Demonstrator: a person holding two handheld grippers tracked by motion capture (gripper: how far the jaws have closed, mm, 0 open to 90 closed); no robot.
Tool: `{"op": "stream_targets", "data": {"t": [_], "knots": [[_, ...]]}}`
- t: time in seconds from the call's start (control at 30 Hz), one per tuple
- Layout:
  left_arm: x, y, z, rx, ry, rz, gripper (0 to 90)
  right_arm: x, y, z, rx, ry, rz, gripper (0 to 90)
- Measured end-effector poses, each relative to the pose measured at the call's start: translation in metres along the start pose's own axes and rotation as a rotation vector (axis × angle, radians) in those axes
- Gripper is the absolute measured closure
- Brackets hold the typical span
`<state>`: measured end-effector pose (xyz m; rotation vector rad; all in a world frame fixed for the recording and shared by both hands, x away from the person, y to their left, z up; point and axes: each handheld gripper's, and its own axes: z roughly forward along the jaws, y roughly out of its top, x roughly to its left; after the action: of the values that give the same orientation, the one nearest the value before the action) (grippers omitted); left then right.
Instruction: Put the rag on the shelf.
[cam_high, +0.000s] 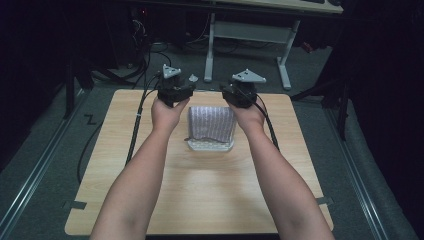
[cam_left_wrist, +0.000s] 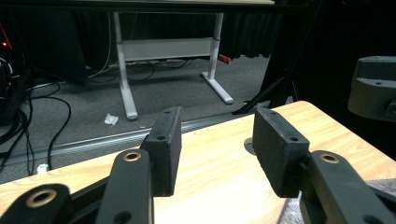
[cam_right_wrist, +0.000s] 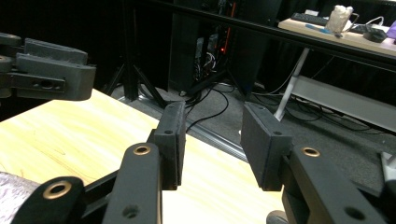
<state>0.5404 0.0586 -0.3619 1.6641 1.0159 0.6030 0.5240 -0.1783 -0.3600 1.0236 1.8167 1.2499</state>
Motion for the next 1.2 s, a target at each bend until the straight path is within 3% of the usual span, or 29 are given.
{"op": "stream_targets", "data": {"t": [0.23, 0.4, 0.5, 0.63, 0.87, 1.07, 1.2], "knots": [[-0.008, 0.0, -0.021, -0.023, 0.0, 0.037, 54.8, -0.001, 0.001, -0.017, -0.012, 0.019, 0.015, 58.3], [-0.014, -0.004, -0.038, -0.052, 0.002, 0.04, 55.6, 0.001, 0.0, -0.035, -0.04, 0.021, 0.029, 58.2], [-0.017, -0.009, -0.049, -0.063, -0.008, 0.045, 55.9, 0.006, -0.005, -0.046, -0.045, 0.018, 0.022, 58.1], [-0.019, -0.016, -0.061, -0.066, 0.008, 0.073, 56.0, 0.012, -0.012, -0.059, -0.054, 0.02, 0.017, 56.4], [-0.019, -0.03, -0.089, -0.084, -0.019, 0.086, 55.6, 0.017, -0.029, -0.078, -0.037, 0.019, 0.007, 53.8], [-0.023, -0.056, -0.111, -0.055, -0.03, 0.133, 55.4, 0.016, -0.051, -0.096, -0.013, 0.016, 0.002, 51.9], [-0.021, -0.085, -0.115, -0.019, -0.058, 0.112, 54.9, 0.013, -0.071, -0.104, 0.017, 0.004, -0.005, 51.3]]}}
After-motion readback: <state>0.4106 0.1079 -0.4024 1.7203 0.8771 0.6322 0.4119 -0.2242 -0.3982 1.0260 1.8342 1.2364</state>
